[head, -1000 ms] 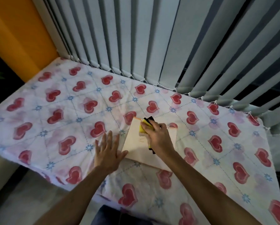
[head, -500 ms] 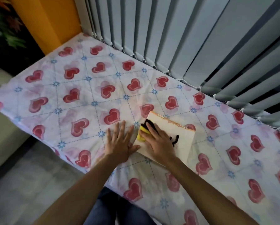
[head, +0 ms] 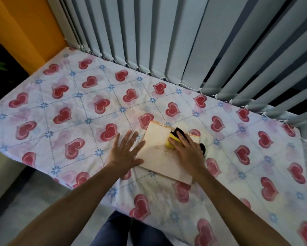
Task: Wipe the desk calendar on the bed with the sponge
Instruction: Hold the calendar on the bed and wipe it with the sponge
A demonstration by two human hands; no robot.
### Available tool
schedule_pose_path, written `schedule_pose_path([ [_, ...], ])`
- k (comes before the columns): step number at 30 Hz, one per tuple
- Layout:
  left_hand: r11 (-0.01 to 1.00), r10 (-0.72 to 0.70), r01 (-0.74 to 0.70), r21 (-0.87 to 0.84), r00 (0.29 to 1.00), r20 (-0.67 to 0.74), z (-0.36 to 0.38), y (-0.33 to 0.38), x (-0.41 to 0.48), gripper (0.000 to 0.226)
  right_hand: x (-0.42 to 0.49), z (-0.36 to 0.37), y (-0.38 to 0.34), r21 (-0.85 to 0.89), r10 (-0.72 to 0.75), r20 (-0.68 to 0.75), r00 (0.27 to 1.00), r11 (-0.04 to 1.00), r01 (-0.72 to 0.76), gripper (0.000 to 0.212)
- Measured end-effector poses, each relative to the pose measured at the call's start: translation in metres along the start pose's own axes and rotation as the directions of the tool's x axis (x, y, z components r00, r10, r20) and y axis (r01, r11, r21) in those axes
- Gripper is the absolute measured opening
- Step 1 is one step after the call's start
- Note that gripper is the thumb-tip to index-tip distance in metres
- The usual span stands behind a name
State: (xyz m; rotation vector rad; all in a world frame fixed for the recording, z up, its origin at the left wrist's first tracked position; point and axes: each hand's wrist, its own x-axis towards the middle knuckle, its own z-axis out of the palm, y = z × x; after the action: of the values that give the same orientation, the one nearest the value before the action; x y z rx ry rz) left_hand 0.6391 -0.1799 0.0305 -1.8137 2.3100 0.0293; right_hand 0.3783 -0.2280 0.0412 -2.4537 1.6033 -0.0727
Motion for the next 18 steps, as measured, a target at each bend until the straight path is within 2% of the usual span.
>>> schedule_pose_path([
  [4, 0.998, 0.057, -0.056, -0.016, 0.998, 0.036, -0.003, -0.004, -0.002, 0.076, 0.001, 0.002, -0.011, 0.023, 0.204, -0.045, 0.978, 0.979, -0.203, 0.046],
  [6, 0.997, 0.073, -0.074, 0.036, 0.996, 0.048, -0.004, -0.005, 0.000, 0.079, 0.011, 0.004, -0.044, 0.073, 0.156, -0.034, 0.987, 0.985, -0.153, 0.047],
  [8, 0.992, 0.092, -0.100, 0.075, 0.990, 0.110, -0.004, -0.006, 0.003, 0.084, 0.014, 0.011, -0.069, 0.065, 0.023, -0.003, 1.000, 0.998, -0.023, 0.048],
  [10, 0.984, 0.124, -0.141, 0.108, 0.981, 0.151, -0.007, -0.009, 0.009, 0.088, 0.013, 0.012, -0.067, 0.046, 0.019, 0.025, 1.000, 0.999, -0.020, 0.047],
  [12, 0.965, 0.193, -0.217, 0.148, 0.968, 0.163, -0.010, -0.013, 0.018, 0.094, 0.001, 0.011, -0.049, 0.042, 0.161, 0.027, 0.987, 0.986, -0.162, 0.047],
  [15, 0.942, 0.302, -0.319, 0.110, 0.942, 0.145, -0.015, -0.016, 0.031, 0.103, -0.020, 0.005, -0.032, 0.024, 0.439, -0.038, 0.898, 0.899, -0.438, 0.052],
  [16, 0.936, 0.331, -0.343, 0.085, 0.935, 0.125, -0.015, -0.019, 0.034, 0.103, -0.023, 0.004, -0.036, 0.018, 0.476, -0.063, 0.877, 0.879, -0.476, 0.054],
  [18, 0.920, 0.387, -0.390, 0.030, 0.919, 0.080, -0.016, -0.030, 0.041, 0.100, -0.020, 0.004, -0.058, 0.037, 0.456, -0.074, 0.887, 0.890, -0.454, 0.058],
])
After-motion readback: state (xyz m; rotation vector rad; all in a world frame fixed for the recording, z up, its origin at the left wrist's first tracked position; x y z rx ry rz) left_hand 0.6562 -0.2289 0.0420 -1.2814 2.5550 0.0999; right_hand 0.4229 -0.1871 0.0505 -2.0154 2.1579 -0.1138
